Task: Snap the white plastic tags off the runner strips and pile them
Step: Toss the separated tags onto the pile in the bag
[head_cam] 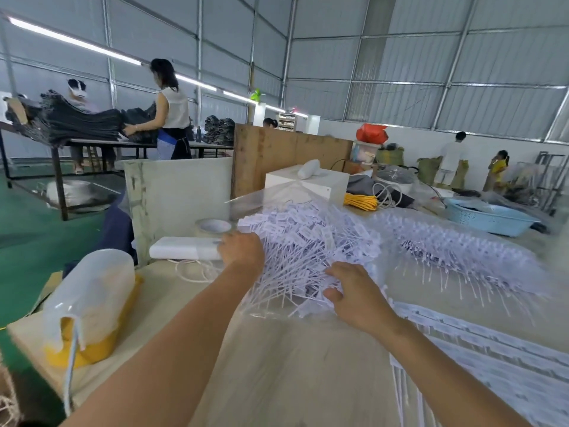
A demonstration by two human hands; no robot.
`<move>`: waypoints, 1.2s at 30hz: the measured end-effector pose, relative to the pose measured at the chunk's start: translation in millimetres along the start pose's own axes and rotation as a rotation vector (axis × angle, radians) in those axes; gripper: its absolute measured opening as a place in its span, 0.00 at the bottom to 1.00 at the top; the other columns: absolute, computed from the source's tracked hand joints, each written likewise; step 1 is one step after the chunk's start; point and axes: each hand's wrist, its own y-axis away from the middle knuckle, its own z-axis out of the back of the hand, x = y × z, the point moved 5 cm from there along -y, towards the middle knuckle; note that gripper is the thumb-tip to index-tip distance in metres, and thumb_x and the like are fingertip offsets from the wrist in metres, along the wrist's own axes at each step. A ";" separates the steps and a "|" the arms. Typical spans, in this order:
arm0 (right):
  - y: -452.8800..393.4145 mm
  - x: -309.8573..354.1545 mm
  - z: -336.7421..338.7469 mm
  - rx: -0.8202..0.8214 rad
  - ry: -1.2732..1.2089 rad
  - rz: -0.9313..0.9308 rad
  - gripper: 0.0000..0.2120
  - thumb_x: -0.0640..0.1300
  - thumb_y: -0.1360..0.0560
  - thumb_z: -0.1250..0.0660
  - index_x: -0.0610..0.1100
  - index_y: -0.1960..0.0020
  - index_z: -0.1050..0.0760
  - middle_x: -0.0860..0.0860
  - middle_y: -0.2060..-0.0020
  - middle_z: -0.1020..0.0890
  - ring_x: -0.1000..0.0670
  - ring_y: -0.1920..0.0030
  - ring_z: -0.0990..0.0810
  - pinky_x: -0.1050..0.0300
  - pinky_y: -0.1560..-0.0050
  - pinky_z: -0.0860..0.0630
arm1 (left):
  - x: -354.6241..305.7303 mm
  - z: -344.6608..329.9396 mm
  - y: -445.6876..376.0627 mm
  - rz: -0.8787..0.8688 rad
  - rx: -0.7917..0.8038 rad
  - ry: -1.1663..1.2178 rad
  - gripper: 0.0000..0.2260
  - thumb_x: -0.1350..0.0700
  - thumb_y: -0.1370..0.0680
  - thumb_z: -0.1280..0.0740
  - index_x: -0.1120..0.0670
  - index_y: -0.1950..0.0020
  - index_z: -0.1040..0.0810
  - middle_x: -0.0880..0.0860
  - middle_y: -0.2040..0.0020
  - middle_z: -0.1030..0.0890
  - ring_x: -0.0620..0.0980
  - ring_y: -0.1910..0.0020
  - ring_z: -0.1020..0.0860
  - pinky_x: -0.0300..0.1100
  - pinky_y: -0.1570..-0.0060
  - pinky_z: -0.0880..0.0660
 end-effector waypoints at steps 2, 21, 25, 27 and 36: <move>7.0 3.5 8.3 -0.028 -0.046 0.017 0.19 0.44 0.21 0.38 0.44 0.31 0.32 0.49 0.31 0.31 0.50 0.30 0.37 0.62 0.35 0.42 | -6.4 8.7 5.4 -0.039 0.023 -0.054 0.16 0.60 0.22 0.42 0.59 0.35 0.28 0.62 0.35 0.30 0.58 0.36 0.30 0.48 0.38 0.31; 257.6 -291.2 130.5 -0.021 0.232 -0.904 0.18 0.53 0.19 0.50 0.48 0.37 0.27 0.44 0.38 0.24 0.43 0.39 0.26 0.47 0.38 0.30 | -252.9 -40.7 216.4 -1.201 0.391 0.047 0.37 0.28 0.32 0.65 0.40 0.24 0.60 0.46 0.23 0.61 0.49 0.24 0.61 0.57 0.28 0.63; 244.8 -278.0 126.2 -0.033 0.187 -0.790 0.15 0.51 0.19 0.48 0.47 0.46 0.25 0.45 0.43 0.21 0.44 0.42 0.24 0.54 0.43 0.33 | -245.7 -50.6 179.0 -1.177 0.322 0.008 0.30 0.32 0.27 0.61 0.37 0.25 0.59 0.41 0.23 0.59 0.45 0.24 0.59 0.55 0.27 0.61; 238.1 -274.9 127.1 -0.089 0.069 -0.749 0.10 0.47 0.20 0.43 0.45 0.53 0.26 0.45 0.50 0.20 0.44 0.45 0.23 0.58 0.49 0.32 | -240.7 -55.7 166.1 -1.134 0.326 0.011 0.27 0.35 0.23 0.58 0.38 0.25 0.59 0.41 0.23 0.60 0.44 0.24 0.59 0.54 0.27 0.61; 244.3 -311.5 130.6 -0.520 -0.536 -0.930 0.21 0.31 0.30 0.31 0.33 0.38 0.26 0.39 0.49 0.20 0.47 0.53 0.23 0.55 0.53 0.25 | -280.2 -25.2 172.1 -1.109 0.045 0.025 0.38 0.26 0.32 0.64 0.41 0.38 0.27 0.43 0.37 0.25 0.46 0.39 0.28 0.47 0.37 0.38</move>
